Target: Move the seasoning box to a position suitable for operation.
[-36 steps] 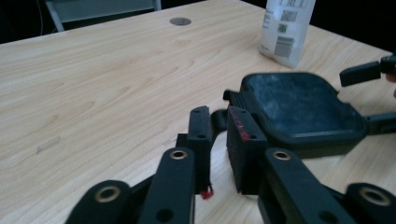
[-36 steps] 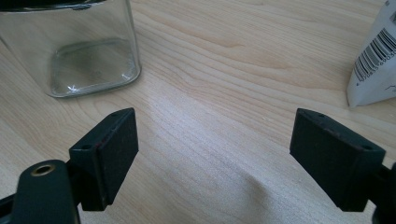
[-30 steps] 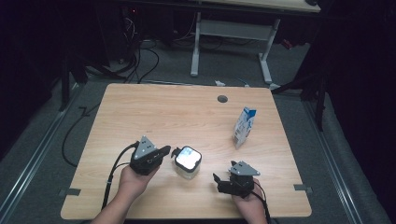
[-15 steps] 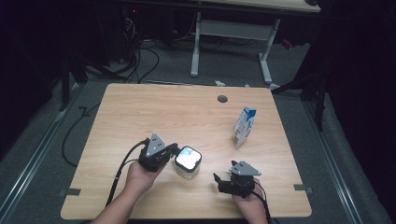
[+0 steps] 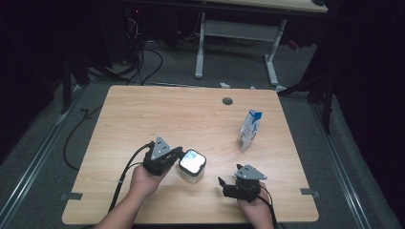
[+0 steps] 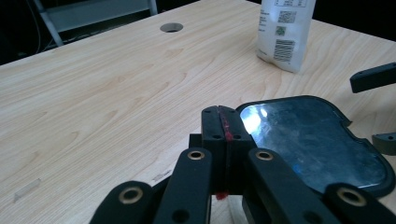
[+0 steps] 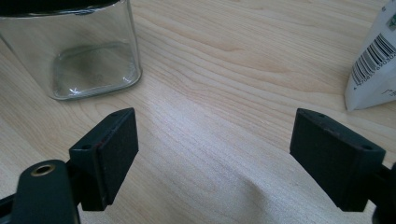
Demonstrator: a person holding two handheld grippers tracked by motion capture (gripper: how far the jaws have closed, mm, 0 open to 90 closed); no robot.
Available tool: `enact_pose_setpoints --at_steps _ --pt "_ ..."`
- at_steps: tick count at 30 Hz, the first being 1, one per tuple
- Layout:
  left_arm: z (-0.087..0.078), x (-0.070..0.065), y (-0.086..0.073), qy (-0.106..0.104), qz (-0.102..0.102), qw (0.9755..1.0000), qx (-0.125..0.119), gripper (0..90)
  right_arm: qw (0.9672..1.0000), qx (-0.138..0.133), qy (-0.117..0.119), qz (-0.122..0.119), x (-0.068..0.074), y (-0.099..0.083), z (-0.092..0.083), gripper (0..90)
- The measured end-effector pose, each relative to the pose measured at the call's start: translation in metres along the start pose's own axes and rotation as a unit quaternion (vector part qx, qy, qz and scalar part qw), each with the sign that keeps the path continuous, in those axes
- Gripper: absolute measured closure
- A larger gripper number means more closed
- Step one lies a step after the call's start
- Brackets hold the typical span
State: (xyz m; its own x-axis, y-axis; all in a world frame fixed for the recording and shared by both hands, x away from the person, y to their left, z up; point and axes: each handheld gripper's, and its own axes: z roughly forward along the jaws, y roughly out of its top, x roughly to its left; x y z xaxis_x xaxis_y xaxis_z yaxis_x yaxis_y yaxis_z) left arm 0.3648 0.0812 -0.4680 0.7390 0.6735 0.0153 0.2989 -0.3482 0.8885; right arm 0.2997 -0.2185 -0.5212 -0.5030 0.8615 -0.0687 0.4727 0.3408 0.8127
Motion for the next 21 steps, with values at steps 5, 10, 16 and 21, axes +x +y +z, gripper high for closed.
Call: enact_pose_setpoints --at_steps 5,10,16,21 --pt "0.0003 0.0003 -0.0006 0.003 -0.005 1.0000 -0.001 90.0 1.0000 -0.001 0.002 -0.001 -0.0001 0.0000 -0.0001 15.3" --pt "0.0004 0.0007 -0.0011 0.003 -0.007 1.0000 -0.003 90.0 1.0000 -0.001 0.004 0.000 -0.0004 0.0000 -0.0005 15.3" --pt "0.0003 0.0019 -0.0021 -0.001 -0.013 0.9999 -0.006 90.0 1.0000 -0.001 0.004 0.000 0.0002 -0.0001 0.0001 15.3" --pt "0.0002 0.0028 -0.0030 -0.003 -0.019 0.9998 -0.008 90.0 1.0000 -0.001 0.004 0.000 0.0003 0.0000 -0.0002 15.2"
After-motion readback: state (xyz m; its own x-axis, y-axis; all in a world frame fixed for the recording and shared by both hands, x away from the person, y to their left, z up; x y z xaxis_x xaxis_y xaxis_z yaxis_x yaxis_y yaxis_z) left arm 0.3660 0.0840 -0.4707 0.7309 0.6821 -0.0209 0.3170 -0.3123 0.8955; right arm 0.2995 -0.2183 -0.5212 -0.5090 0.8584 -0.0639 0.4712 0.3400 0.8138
